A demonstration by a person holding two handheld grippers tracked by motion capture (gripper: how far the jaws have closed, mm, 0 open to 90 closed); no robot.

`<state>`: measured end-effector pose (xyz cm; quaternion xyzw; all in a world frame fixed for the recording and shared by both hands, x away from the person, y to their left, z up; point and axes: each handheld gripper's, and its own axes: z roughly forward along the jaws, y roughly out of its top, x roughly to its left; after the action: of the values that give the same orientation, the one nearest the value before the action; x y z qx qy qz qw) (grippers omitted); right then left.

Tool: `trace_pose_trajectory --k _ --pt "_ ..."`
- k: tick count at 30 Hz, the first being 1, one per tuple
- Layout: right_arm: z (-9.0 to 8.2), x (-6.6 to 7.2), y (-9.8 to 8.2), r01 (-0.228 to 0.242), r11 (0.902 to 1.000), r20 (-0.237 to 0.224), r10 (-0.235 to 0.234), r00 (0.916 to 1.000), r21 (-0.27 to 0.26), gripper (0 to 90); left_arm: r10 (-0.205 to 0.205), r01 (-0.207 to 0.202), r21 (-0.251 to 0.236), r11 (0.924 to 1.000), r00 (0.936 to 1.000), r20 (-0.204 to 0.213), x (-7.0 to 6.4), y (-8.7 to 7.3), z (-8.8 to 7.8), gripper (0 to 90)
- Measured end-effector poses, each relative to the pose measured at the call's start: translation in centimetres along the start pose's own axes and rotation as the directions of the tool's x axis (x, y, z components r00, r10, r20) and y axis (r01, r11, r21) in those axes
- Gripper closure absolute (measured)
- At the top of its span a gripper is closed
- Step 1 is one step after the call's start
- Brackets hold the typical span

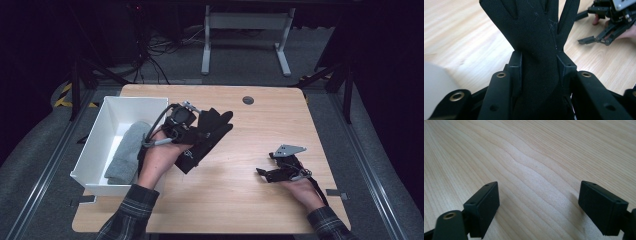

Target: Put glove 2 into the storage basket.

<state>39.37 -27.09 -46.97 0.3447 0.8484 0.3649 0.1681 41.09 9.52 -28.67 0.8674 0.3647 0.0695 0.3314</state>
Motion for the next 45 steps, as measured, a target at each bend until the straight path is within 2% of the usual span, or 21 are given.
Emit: trace_pose_trajectory --k 5,8,11,15,16,17,19,20,21,22,25,27,33,34,35,36,37,39,40,42,45 --pt "0.0 0.0 0.0 -0.001 1.0 0.0 0.001 1.0 0.0 17.7 -0.035 0.035 -0.016 0.9993 0.9988 -0.034 1.6 -0.4 -2.2 64.4" --pt "0.0 0.0 0.0 0.0 1.0 0.0 0.0 1.0 0.0 17.7 -0.078 0.076 -0.032 0.9966 0.9949 -0.064 3.4 -1.2 -4.1 64.4" --pt "0.0 0.0 0.0 0.0 1.0 0.0 0.0 1.0 0.0 17.7 -0.1 0.097 -0.038 0.9945 0.9919 -0.078 4.2 -1.7 -4.7 64.4" --pt "0.0 0.0 0.0 0.0 1.0 0.0 0.0 1.0 0.0 17.7 -0.144 0.141 -0.037 0.9893 0.9842 -0.103 6.1 -2.9 -5.7 64.4" --pt "0.0 0.0 0.0 -0.001 1.0 0.0 0.001 1.0 0.0 17.7 -0.167 0.164 -0.038 0.9857 0.9792 -0.115 6.9 -3.5 -6.0 64.4" --pt "0.0 0.0 0.0 -0.001 1.0 0.0 0.001 1.0 0.0 17.7 -0.167 0.164 -0.038 0.9857 0.9792 -0.115 6.9 -3.5 -6.0 64.4" --pt "0.0 0.0 0.0 -0.001 1.0 0.001 0.001 1.0 0.001 17.7 -0.192 0.188 -0.045 0.9812 0.9745 -0.117 7.7 -4.2 -6.3 64.4" --pt "0.0 0.0 0.0 -0.002 1.0 0.001 0.002 1.0 0.001 17.7 -0.214 0.21 -0.046 0.9767 0.9695 -0.12 8.3 -4.8 -6.5 64.4" --pt "0.0 0.0 0.0 -0.002 1.0 0.001 0.002 1.0 0.001 17.7 -0.214 0.21 -0.046 0.9767 0.9695 -0.12 8.3 -4.8 -6.5 64.4" --pt "0.0 0.0 0.0 -0.002 1.0 0.001 0.002 1.0 0.001 17.7 -0.238 0.233 -0.05 0.9711 0.9627 -0.129 9.0 -5.6 -6.7 64.4" --pt "0.0 0.0 0.0 -0.002 1.0 0.002 0.002 1.0 0.001 17.7 -0.255 0.251 -0.051 0.9667 0.9585 -0.127 9.5 -6.1 -6.9 64.4" --pt "0.0 0.0 0.0 -0.003 1.0 0.001 0.003 1.0 0.0 17.7 -0.283 0.279 -0.047 0.9591 0.9498 -0.133 10.3 -7.1 -6.9 64.4" --pt "0.0 0.0 0.0 -0.003 1.0 0.001 0.003 1.0 0.0 17.7 -0.313 0.312 -0.029 0.9497 0.9403 -0.134 11.4 -8.6 -6.5 64.3" --pt "0.0 0.0 0.0 -0.003 1.0 0.002 0.003 1.0 0.001 17.7 -0.327 0.328 -0.016 0.9446 0.9354 -0.135 11.9 -9.2 -6.1 64.3" --pt "0.0 0.0 0.0 -0.003 1.0 0.002 0.003 1.0 0.0 17.7 -0.327 0.328 -0.016 0.9446 0.9354 -0.135 11.9 -9.2 -6.1 64.3" --pt "0.0 0.0 0.0 -0.003 1.0 0.001 0.003 1.0 0.0 17.7 -0.342 0.345 -0.006 0.9386 0.9287 -0.143 12.4 -9.7 -5.8 64.3" --pt "0.0 0.0 0.0 -0.003 1.0 0.001 0.003 1.0 0.0 17.7 -0.342 0.345 -0.006 0.9386 0.9287 -0.143 12.4 -9.7 -5.8 64.3" --pt "0.0 0.0 0.0 -0.003 1.0 0.001 0.003 1.0 0.0 17.7 -0.359 0.363 0.005 0.9317 0.9217 -0.148 12.9 -10.4 -5.3 64.2" --pt "0.0 0.0 0.0 -0.003 1.0 0.001 0.003 1.0 0.0 17.7 -0.361 0.366 0.01 0.9304 0.9209 -0.147 13.1 -10.8 -5.0 64.1" --pt "0.0 0.0 0.0 -0.003 1.0 0.001 0.003 1.0 0.001 17.7 -0.382 0.389 0.015 0.9211 0.9113 -0.153 13.7 -11.6 -4.4 64.0" --pt "0.0 0.0 0.0 -0.003 1.0 0.002 0.003 1.0 0.0 17.7 -0.393 0.4 0.019 0.9162 0.9063 -0.156 14.2 -12.1 -3.9 63.5"
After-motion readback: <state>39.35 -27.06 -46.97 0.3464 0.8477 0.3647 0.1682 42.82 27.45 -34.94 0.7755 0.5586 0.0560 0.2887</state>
